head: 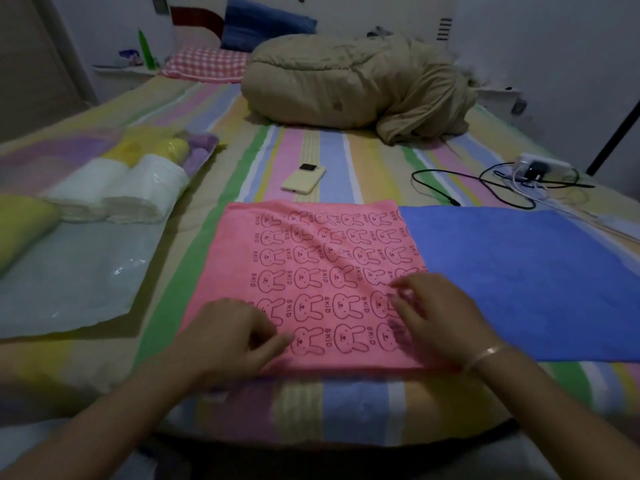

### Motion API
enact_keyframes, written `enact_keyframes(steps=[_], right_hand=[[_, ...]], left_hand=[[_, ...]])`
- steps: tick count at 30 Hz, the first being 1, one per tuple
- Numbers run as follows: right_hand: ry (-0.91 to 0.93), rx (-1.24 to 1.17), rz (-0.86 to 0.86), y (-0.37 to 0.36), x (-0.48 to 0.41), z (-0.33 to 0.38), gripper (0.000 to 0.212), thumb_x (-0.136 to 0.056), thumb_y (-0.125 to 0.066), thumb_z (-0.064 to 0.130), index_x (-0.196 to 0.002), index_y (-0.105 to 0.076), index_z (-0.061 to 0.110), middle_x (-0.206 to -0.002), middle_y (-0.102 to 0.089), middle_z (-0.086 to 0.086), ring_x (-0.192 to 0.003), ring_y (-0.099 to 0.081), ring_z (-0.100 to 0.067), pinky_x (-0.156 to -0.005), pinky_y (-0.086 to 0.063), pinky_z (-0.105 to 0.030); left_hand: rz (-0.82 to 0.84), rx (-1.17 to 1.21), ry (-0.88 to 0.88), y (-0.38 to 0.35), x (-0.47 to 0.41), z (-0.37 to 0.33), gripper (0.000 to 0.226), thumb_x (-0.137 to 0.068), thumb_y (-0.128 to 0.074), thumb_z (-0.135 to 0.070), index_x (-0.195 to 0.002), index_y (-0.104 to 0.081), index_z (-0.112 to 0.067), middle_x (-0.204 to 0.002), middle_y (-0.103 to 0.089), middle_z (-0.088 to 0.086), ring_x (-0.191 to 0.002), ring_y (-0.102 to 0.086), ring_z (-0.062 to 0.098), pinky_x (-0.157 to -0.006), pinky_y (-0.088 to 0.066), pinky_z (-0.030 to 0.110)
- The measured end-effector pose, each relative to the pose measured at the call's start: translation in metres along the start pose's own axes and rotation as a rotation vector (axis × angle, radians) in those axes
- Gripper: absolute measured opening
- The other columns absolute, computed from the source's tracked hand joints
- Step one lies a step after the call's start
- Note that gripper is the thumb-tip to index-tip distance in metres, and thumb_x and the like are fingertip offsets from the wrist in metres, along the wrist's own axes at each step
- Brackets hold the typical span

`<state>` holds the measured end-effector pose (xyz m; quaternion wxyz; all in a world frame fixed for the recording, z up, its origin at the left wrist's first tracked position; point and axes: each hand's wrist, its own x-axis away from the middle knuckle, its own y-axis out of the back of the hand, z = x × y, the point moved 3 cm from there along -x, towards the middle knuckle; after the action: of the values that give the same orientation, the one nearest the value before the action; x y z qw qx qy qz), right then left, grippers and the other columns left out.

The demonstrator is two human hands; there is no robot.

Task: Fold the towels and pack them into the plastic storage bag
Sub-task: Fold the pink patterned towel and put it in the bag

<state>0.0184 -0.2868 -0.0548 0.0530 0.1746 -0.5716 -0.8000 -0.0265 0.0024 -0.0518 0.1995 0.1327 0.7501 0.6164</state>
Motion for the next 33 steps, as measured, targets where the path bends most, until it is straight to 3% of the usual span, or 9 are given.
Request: enact_keyframes(steps=[2,4,8,13,18,20,25,29,33], right_hand=[[0.029,0.017,0.077,-0.016,-0.037,0.003,0.042,-0.095,-0.041,0.045,-0.134,-0.048,0.033,-0.14,-0.047,0.002,-0.129,-0.04,-0.02,-0.107,-0.034,-0.037],[0.022,0.025,0.218,-0.036,-0.073,0.005,0.049,-0.098,-0.029,0.049,-0.145,-0.03,0.038,-0.158,-0.02,0.003,-0.145,-0.014,-0.022,-0.118,-0.015,-0.043],[0.027,0.179,0.315,-0.068,-0.136,-0.002,0.053,-0.098,-0.017,0.054,-0.149,-0.008,0.044,-0.161,0.004,0.008,-0.147,0.011,-0.024,-0.118,0.007,-0.05],[-0.264,0.261,0.273,-0.072,-0.203,-0.072,0.06,-0.095,-0.014,0.062,-0.151,-0.005,0.04,-0.161,0.003,0.007,-0.147,0.009,-0.027,-0.116,0.008,-0.052],[-0.347,0.24,0.302,-0.075,-0.226,-0.113,0.067,-0.092,-0.011,0.067,-0.152,-0.005,0.037,-0.161,0.0,0.004,-0.148,0.003,-0.023,-0.117,0.006,-0.05],[-0.337,0.229,0.201,-0.074,-0.225,-0.112,0.069,-0.093,-0.017,0.065,-0.152,-0.01,0.031,-0.161,-0.005,0.001,-0.147,-0.002,-0.023,-0.118,0.003,-0.049],[-0.372,0.217,-0.235,-0.044,-0.21,-0.111,0.049,-0.092,-0.047,0.044,-0.132,-0.05,0.016,-0.131,-0.051,-0.012,-0.121,-0.043,-0.032,-0.095,-0.038,-0.043],[-0.573,0.098,-0.053,-0.043,-0.208,-0.12,0.043,-0.092,-0.044,0.054,-0.108,-0.06,0.017,-0.099,-0.065,-0.011,-0.086,-0.058,-0.032,-0.066,-0.045,-0.033],[-0.621,-0.019,0.09,-0.045,-0.213,-0.121,0.044,-0.085,-0.049,0.054,-0.087,-0.066,0.014,-0.082,-0.066,-0.009,-0.075,-0.06,-0.029,-0.065,-0.047,-0.032]], left_hand=[[-0.007,0.142,0.1,0.006,-0.025,0.006,0.057,-0.082,-0.027,-0.071,-0.074,-0.068,-0.032,-0.059,-0.064,-0.015,-0.054,-0.057,0.001,-0.053,-0.039,0.017],[-0.106,0.194,0.147,0.002,-0.056,0.008,0.042,-0.09,-0.037,-0.061,-0.105,-0.067,-0.035,-0.096,-0.07,-0.015,-0.08,-0.06,-0.002,-0.077,-0.05,0.024],[-0.016,0.061,0.16,-0.034,-0.118,0.026,0.066,-0.089,-0.015,-0.058,-0.15,-0.019,-0.033,-0.159,-0.014,-0.006,-0.145,-0.013,0.012,-0.119,-0.014,0.037],[0.129,-0.028,0.205,-0.067,-0.149,0.06,0.082,-0.074,0.005,-0.068,-0.15,0.009,-0.037,-0.159,0.014,-0.003,-0.146,0.013,0.013,-0.12,0.003,0.043],[-0.049,-0.037,0.256,-0.042,-0.178,0.083,0.079,-0.079,-0.003,-0.067,-0.147,-0.027,-0.034,-0.157,-0.024,-0.008,-0.14,-0.025,0.018,-0.115,-0.022,0.044],[-0.054,-0.122,0.29,-0.043,-0.202,0.105,0.084,-0.076,0.005,-0.064,-0.149,-0.024,-0.033,-0.159,-0.018,-0.006,-0.143,-0.018,0.02,-0.116,-0.015,0.043],[0.13,-0.074,0.383,-0.073,-0.233,0.148,0.086,-0.076,0.007,-0.069,-0.153,0.0,-0.029,-0.161,0.005,-0.002,-0.148,0.004,0.016,-0.119,0.003,0.044],[-0.109,-0.112,0.365,-0.063,-0.232,0.133,0.078,-0.086,-0.006,-0.059,-0.152,-0.019,-0.019,-0.159,-0.012,0.012,-0.147,-0.013,0.026,-0.119,-0.006,0.047],[-0.358,-0.017,0.136,-0.037,-0.216,0.05,0.059,-0.097,-0.024,-0.038,-0.152,-0.015,-0.019,-0.16,-0.007,0.007,-0.148,-0.006,0.021,-0.12,-0.003,0.043]])
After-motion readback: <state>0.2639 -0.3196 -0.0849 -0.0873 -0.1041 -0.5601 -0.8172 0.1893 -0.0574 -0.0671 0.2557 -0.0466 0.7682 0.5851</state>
